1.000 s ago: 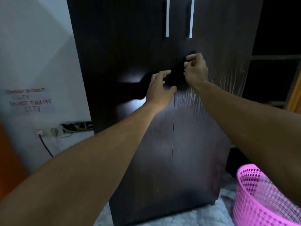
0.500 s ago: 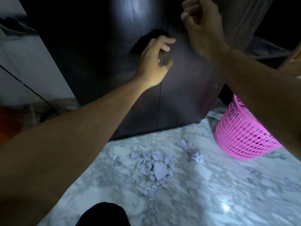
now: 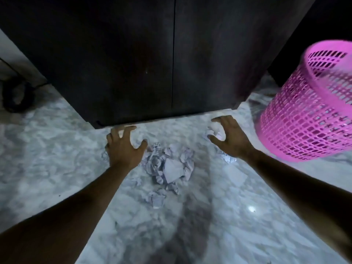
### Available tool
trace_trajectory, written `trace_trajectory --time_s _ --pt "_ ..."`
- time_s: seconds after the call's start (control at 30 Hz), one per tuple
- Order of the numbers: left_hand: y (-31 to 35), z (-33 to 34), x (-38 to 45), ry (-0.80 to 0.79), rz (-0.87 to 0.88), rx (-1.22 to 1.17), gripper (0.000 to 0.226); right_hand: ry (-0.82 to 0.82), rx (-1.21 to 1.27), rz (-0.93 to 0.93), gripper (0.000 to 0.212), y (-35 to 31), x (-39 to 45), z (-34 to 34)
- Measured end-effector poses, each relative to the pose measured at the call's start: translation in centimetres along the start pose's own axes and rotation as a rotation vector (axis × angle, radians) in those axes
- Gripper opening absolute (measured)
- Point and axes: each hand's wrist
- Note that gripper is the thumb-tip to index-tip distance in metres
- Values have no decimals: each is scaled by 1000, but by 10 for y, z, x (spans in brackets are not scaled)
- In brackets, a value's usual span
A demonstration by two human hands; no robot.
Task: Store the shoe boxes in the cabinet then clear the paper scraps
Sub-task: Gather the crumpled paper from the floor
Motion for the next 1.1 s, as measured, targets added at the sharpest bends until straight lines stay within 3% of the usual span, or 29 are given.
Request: trace_trajectory --time_s 0.1,0.23,0.4,0.5,0.7,0.83,0.97,1.1 --pt "-52 7 -14 122 -48 71 80 -46 -127 8 87 38 -22 45" --pt "-93 13 -18 41 -172 -3 97 -54 -195 75 107 57 -26 84" --pt "-110 29 -23 -139 4 -5 110 -87 -216 -17 97 44 -7 111" --pt "-97 42 -21 -188 70 7 115 -26 -259 -74 75 40 4 127" --pt "-81 70 -21 -242 254 93 107 265 -216 -83 28 32 6 149" --pt "-84 87 -21 -116 426 91 81 266 -218 44 30 26 5 146" --pt "-83 91 -22 -68 454 71 64 202 -11 -74 25 -5 5 125" --pt "-80 94 -26 -83 422 48 54 -23 -132 -295 81 -30 -7 115"
Point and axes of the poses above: each hand's wrist, its own x-axis towards the middle knuckle, its own z-axis out of the palm, y = z × x, and after that the axes turned 14 degrees about -x, right-handed
